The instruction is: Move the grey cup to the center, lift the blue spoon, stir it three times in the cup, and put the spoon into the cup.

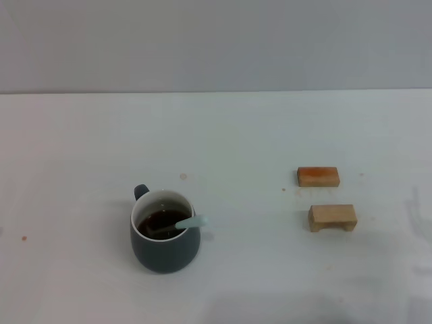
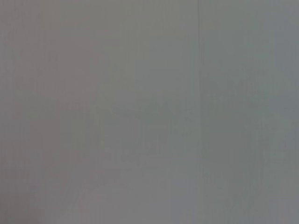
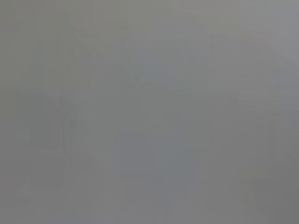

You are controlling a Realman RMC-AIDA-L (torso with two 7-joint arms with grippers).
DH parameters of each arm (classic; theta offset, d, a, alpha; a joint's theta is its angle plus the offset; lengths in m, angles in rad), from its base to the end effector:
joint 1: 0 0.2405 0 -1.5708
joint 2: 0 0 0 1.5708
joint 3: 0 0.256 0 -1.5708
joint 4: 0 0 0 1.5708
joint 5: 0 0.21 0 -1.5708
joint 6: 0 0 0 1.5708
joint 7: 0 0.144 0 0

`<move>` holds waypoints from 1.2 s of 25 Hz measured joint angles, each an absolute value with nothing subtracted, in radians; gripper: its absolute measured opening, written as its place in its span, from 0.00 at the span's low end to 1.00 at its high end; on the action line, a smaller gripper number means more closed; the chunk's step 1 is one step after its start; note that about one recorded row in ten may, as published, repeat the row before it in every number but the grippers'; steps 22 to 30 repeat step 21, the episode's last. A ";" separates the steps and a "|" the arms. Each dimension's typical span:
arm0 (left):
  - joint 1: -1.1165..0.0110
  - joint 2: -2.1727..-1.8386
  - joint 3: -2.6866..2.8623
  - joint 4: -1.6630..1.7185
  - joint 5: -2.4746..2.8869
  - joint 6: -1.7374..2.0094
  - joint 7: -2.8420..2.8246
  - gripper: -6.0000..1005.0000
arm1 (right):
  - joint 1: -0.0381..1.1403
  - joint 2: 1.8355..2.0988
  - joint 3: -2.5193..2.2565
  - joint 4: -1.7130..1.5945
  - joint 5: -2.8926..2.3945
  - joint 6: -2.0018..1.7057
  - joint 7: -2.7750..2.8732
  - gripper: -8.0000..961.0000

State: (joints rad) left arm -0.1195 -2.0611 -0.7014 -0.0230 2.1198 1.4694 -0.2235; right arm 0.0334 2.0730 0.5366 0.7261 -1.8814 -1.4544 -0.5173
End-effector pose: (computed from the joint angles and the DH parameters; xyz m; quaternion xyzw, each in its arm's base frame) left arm -0.4104 0.1952 0.0308 -0.6243 -0.2558 -0.2587 0.6913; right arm 0.2981 0.2208 -0.0274 -0.5817 0.1914 0.2671 0.7440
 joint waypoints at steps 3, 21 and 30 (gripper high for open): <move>-0.120 -2.062 -0.705 -0.022 2.120 1.469 -0.223 0.85 | 0.023 2.072 0.539 0.694 -1.882 -1.463 -0.476 0.77; -0.126 -2.064 -0.707 -0.025 2.120 1.440 -0.181 0.85 | 0.077 2.076 0.539 0.230 -1.891 -1.511 -0.053 0.82; -0.126 -2.064 -0.707 -0.025 2.120 1.440 -0.181 0.85 | 0.077 2.076 0.539 0.230 -1.891 -1.511 -0.053 0.82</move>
